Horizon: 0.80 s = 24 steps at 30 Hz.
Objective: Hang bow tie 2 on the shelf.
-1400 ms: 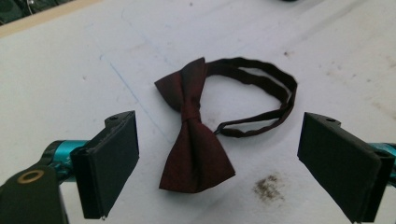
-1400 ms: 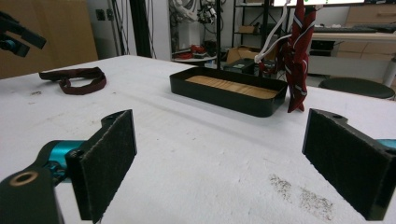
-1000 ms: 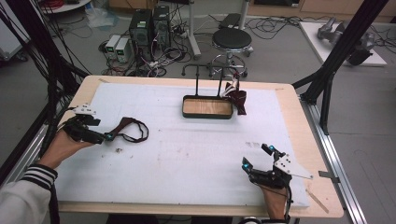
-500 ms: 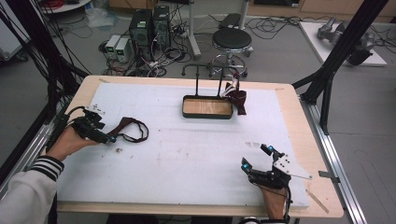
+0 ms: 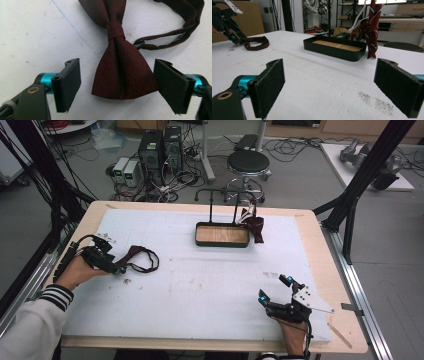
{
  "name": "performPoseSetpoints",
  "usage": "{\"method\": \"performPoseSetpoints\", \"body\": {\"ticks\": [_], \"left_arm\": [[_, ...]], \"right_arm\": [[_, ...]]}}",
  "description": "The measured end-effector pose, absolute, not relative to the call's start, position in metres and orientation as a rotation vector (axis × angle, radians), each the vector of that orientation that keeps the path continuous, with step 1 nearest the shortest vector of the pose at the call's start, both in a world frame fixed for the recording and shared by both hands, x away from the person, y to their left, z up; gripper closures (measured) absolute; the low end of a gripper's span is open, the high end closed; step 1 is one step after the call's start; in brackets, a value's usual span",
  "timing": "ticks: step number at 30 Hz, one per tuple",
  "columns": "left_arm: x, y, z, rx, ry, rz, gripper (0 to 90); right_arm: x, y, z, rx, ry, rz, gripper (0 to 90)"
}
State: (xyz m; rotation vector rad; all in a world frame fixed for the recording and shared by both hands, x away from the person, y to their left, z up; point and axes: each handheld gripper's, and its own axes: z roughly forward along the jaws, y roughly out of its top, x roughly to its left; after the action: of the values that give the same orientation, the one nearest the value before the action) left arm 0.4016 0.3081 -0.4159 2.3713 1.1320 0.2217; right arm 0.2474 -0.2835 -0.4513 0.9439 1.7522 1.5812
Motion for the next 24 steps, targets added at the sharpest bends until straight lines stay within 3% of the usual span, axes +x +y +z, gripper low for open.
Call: {"method": "performPoseSetpoints", "body": {"ticks": [11,18,20,24], "left_arm": [[0.4021,0.3057,-0.4180,2.384,1.144,0.207,40.7],[0.4016,0.3043,-0.4168,2.393,1.166,0.226,61.9],[0.4007,0.3038,-0.4156,2.397,1.173,0.236,72.7],[0.3989,0.3022,-0.4139,2.400,1.159,0.248,77.6]], "right_arm": [[0.2473,-0.2836,-0.4515,0.952,1.751,1.587,9.0],[0.2467,-0.2835,-0.4516,0.953,1.750,1.590,9.0],[0.2470,-0.2838,-0.4517,0.948,1.748,1.589,9.0],[0.2469,-0.2837,-0.4518,0.947,1.746,1.591,9.0]]}}
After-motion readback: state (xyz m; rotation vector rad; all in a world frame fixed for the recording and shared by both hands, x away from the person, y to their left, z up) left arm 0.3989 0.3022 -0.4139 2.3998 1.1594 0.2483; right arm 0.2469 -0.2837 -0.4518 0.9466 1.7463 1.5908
